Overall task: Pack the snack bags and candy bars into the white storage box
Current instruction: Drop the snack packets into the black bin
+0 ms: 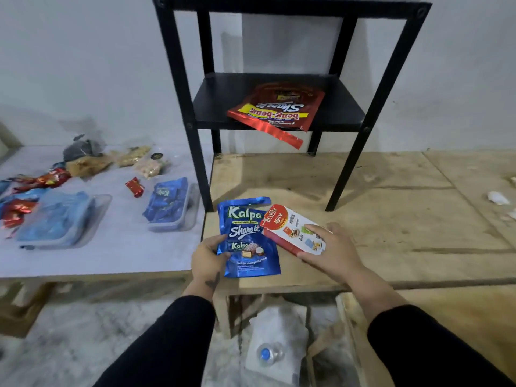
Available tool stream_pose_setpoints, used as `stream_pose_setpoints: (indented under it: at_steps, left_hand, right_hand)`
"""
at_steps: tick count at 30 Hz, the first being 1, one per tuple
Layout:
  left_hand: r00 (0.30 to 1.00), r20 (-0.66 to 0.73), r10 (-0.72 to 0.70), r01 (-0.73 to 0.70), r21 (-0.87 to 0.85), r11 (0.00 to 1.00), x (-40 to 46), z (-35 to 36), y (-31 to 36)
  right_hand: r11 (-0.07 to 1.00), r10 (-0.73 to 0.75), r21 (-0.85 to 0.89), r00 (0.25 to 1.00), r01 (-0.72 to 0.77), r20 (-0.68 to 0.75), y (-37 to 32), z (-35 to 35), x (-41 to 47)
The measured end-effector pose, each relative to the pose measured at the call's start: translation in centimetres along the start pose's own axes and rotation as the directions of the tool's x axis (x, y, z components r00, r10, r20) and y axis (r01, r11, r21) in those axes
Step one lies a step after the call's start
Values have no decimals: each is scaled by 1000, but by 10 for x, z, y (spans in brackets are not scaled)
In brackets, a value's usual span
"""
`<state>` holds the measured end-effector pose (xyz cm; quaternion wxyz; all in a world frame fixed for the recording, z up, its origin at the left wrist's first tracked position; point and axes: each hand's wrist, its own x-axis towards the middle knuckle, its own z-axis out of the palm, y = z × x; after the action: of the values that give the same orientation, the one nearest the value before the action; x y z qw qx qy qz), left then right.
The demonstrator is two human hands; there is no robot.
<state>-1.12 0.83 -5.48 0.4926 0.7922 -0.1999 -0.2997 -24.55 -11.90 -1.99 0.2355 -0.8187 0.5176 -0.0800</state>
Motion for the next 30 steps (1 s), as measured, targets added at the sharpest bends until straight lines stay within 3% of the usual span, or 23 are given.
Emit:
stream_pose_setpoints:
  at_steps: [7, 15, 23, 30]
  left_hand:
    - [993, -118, -16, 10, -55, 998, -62, -121, -57]
    - [941, -308, -144, 55, -278, 959, -147, -300, -135]
    - [755, -572, -321, 143, -334, 932, -194, -442, -212]
    - [564, -708, -425, 234, -357, 904, -166, -552, -272]
  right_hand:
    - [995, -67, -62, 995, 72, 79, -92, 47, -73]
    - [940, -318, -63, 927, 335, 197, -234, 119, -163]
    - [795, -550, -44, 749, 606, 369, -383, 217, -197]
    - [640, -675, 9, 556, 768, 485, -525, 313, -172]
